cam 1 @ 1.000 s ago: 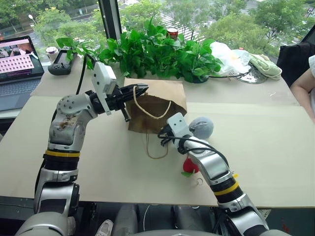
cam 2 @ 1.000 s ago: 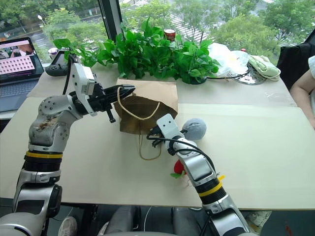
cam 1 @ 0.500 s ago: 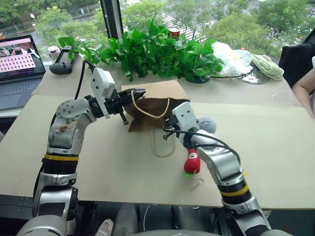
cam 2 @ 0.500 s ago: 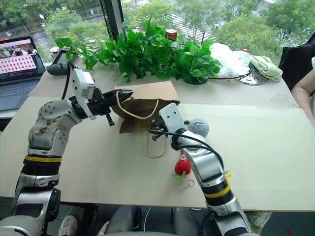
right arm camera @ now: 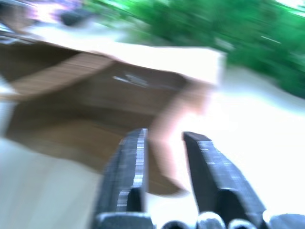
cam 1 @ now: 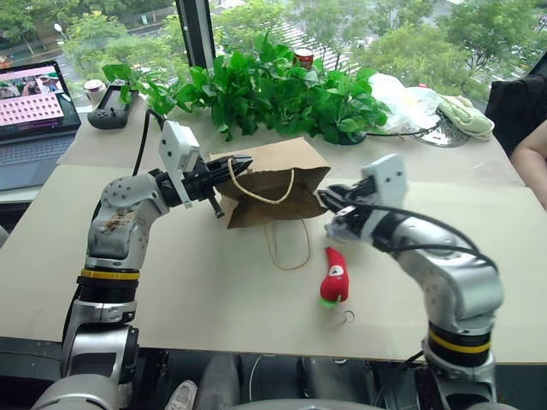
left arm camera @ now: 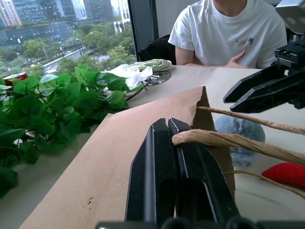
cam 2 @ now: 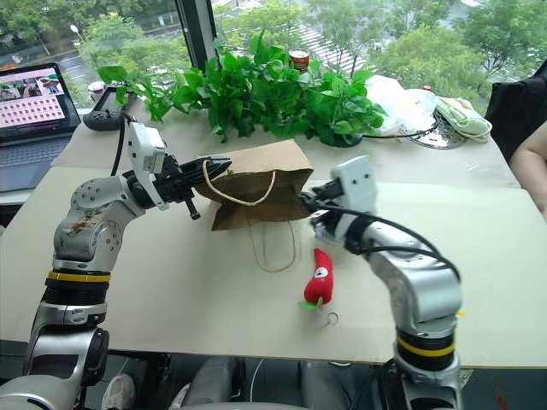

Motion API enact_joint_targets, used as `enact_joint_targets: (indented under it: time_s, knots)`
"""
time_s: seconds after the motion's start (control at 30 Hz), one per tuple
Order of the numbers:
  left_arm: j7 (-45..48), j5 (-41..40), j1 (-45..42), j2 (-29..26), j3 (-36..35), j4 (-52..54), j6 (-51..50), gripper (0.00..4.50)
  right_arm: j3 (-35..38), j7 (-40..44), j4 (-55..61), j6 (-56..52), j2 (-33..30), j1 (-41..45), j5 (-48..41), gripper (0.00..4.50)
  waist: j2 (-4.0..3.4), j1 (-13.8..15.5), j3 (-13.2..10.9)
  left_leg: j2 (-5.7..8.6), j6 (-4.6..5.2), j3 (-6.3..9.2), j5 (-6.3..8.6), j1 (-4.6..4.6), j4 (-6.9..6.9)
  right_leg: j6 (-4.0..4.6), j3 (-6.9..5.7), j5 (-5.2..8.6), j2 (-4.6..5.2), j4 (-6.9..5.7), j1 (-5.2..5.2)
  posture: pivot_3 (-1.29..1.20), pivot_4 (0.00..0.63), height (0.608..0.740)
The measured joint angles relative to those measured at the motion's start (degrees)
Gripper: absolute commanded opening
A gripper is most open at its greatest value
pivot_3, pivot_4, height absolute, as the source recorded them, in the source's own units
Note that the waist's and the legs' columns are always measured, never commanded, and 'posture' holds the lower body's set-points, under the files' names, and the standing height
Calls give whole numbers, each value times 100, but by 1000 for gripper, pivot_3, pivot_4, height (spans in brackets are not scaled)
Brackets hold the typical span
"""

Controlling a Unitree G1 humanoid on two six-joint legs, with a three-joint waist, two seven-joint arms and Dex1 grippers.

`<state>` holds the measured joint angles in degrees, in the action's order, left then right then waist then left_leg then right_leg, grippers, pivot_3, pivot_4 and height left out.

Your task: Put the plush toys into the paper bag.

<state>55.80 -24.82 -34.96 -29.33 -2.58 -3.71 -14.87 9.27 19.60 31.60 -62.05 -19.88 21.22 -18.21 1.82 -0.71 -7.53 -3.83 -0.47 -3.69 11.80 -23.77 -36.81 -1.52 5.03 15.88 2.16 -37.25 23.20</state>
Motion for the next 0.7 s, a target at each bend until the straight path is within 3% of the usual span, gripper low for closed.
enact_joint_targets:
  time_s: [0.17, 0.53, 0.57, 0.7]
  knots:
    - [16, 1, -12, 16, 3, -78, 13, 0, 7, -202, -201, -153, 19, -264, 0, 4485, 0, -49, 0, 0, 0, 1, 0, -2, 8, 0, 2, 0, -2, 4, 3, 0, 150, 717]
    - [16, 3, -45, 21, 3, -86, 84, 0, -426, -612, -426, -244, 44, -366, 190, 4485, 0, -35, 0, 0, 0, 1, 0, -2, 7, 0, 2, 0, -1, 6, 2, 0, 150, 717]
    - [16, 3, -46, 22, 3, -86, 84, 0, -441, -613, -426, -244, 39, -366, 192, 3986, 0, -33, 0, 0, 0, 1, 0, -2, 7, 0, 2, 0, -1, 6, 2, 0, 150, 717]
    - [16, 3, -47, 23, 3, -89, 85, 0, -587, -619, -426, -214, -28, -398, 266, 2836, 0, -35, 0, 0, 0, 1, 0, -2, 7, 0, 2, 0, -2, 6, 1, 0, 150, 717]
